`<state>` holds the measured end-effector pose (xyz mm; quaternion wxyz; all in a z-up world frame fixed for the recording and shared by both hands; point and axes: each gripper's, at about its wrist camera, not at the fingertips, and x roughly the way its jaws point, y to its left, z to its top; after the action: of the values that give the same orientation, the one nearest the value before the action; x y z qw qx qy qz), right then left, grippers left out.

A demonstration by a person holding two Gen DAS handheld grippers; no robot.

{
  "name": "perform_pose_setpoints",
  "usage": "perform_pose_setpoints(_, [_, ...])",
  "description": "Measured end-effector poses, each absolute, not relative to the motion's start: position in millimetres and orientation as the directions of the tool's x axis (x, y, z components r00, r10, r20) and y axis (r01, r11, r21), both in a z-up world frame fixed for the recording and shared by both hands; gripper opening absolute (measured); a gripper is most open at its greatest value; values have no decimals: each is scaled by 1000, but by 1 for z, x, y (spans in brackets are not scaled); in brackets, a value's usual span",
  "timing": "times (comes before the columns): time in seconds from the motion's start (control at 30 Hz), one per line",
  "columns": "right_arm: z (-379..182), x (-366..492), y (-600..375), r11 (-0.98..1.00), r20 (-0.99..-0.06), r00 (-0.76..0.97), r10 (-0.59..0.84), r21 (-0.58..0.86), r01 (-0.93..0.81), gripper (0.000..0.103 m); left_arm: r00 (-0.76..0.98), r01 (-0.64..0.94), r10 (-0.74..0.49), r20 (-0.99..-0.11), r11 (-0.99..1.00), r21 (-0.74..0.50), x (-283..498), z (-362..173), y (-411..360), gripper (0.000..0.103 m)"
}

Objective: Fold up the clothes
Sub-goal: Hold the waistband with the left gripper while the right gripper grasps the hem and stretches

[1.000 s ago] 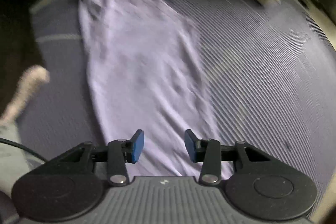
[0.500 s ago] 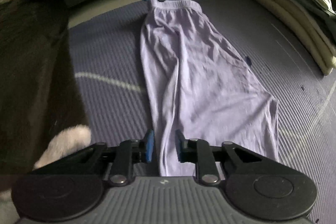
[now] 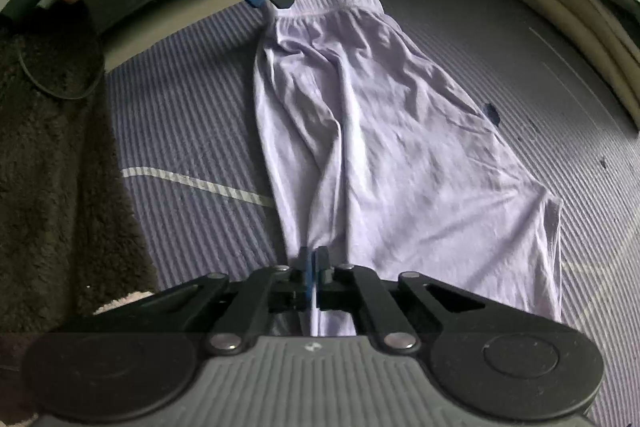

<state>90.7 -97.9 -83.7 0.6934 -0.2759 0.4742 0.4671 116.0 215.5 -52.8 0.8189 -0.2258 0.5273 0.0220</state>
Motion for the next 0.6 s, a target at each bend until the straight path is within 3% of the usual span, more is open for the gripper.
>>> perform_pose_setpoints(0.17, [-77, 94, -105, 420, -906, 114, 407, 75, -904, 0, 427, -273, -200, -882, 901, -337, 116, -54, 214, 43])
perform_pose_setpoints(0.33, [-74, 95, -107, 420, -903, 117, 414, 75, -904, 0, 382, -272, -178, -907, 916, -294, 121, -62, 208, 42])
perform_pose_setpoints(0.43, [-75, 94, -106, 414, -904, 115, 412, 73, -908, 0, 365, -288, -177, -914, 912, -292, 123, -69, 208, 37])
perform_pose_setpoints(0.53, [-77, 91, -105, 404, -907, 109, 407, 71, -912, 0, 373, -305, -173, -911, 905, -297, 124, -72, 210, 25])
perform_pose_setpoints(0.6, [-78, 91, -106, 396, -909, 99, 405, 77, -915, 0, 395, -308, -171, -902, 901, -305, 123, -70, 211, 7])
